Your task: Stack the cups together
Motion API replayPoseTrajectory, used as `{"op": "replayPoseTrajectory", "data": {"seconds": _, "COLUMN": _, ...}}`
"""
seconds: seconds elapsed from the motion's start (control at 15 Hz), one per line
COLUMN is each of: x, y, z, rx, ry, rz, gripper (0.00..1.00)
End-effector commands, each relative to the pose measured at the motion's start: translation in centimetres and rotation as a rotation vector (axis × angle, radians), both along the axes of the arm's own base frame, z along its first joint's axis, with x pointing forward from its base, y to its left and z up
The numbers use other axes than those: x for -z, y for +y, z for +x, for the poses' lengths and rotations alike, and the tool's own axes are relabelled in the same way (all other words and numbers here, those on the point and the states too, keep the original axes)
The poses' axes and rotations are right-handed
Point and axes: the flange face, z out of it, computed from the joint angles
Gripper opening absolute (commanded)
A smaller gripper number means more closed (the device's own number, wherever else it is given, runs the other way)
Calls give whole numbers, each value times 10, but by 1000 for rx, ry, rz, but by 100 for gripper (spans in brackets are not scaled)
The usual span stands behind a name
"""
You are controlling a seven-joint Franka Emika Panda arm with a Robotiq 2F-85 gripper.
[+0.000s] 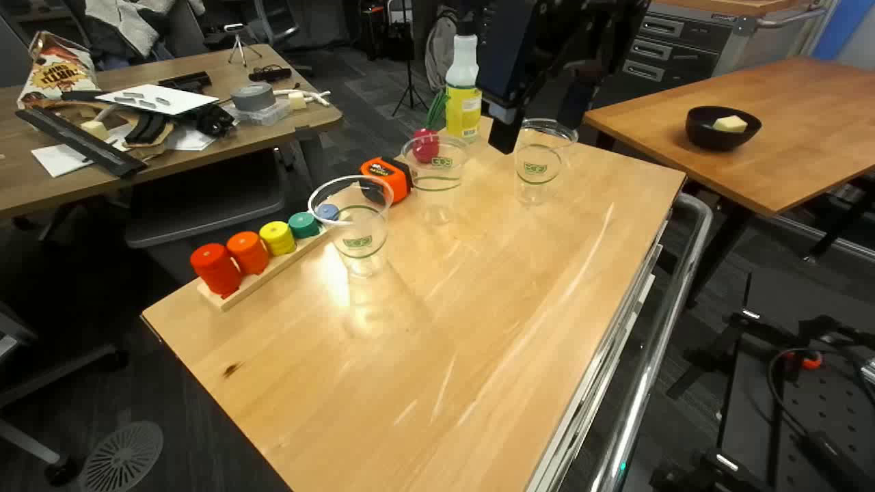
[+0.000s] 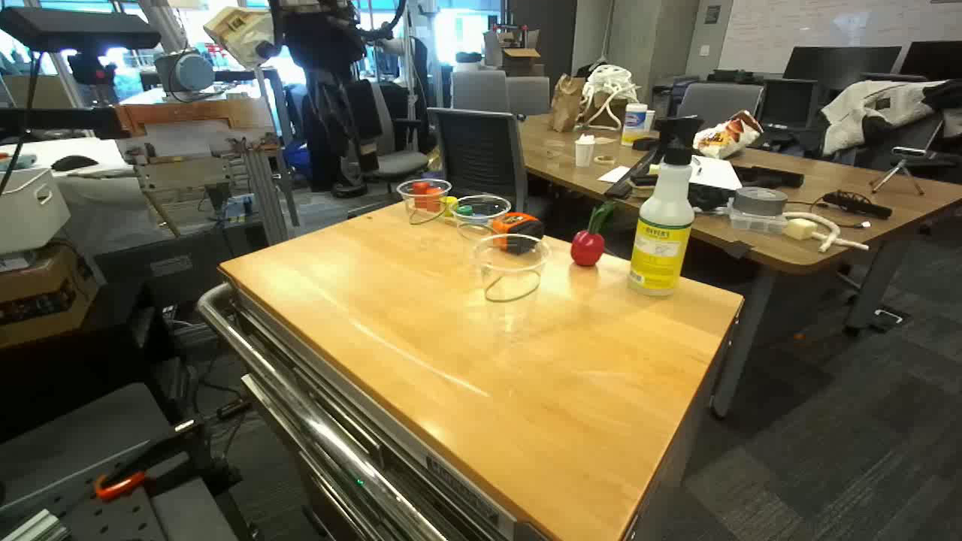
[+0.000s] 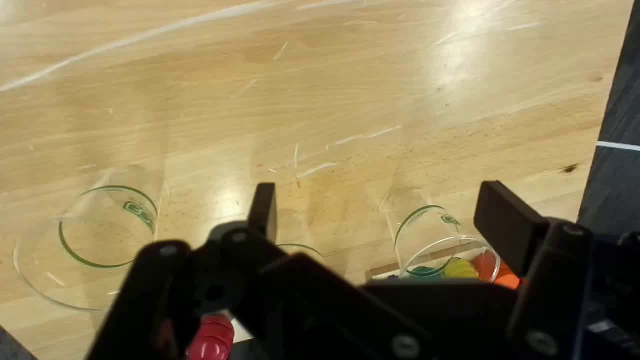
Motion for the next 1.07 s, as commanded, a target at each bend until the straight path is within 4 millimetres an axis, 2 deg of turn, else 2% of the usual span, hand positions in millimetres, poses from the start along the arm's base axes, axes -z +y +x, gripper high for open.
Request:
{"op": "replayPoseTrajectory", "data": {"seconds": 0.0, "x": -3, "y": 0, "z": 1, "rx": 0, "ry": -5, "rz": 1, "gripper": 100}}
{"op": "replayPoseTrajectory", "data": {"seconds": 0.13, "x": -6, "y": 2, "z": 4, "rx": -1, "ry": -11, "rz": 5, "gripper": 100}}
{"op": "replayPoseTrajectory", "data": {"seconds": 0.33, "x": 7, "y": 7, "z": 19, "rx": -6, "ry": 21, "rz": 13, "gripper": 100}}
{"op": "replayPoseTrajectory", "data": {"seconds": 0.67, "x": 32, "y": 13, "z": 73, "rx": -5, "ry": 82, "rz": 31, "gripper": 100}}
{"op": "replayPoseTrajectory", "data": {"seconds": 1.0, "x": 41, "y": 30, "z": 130, "rx": -16, "ry": 95, "rz": 67, "gripper": 100}}
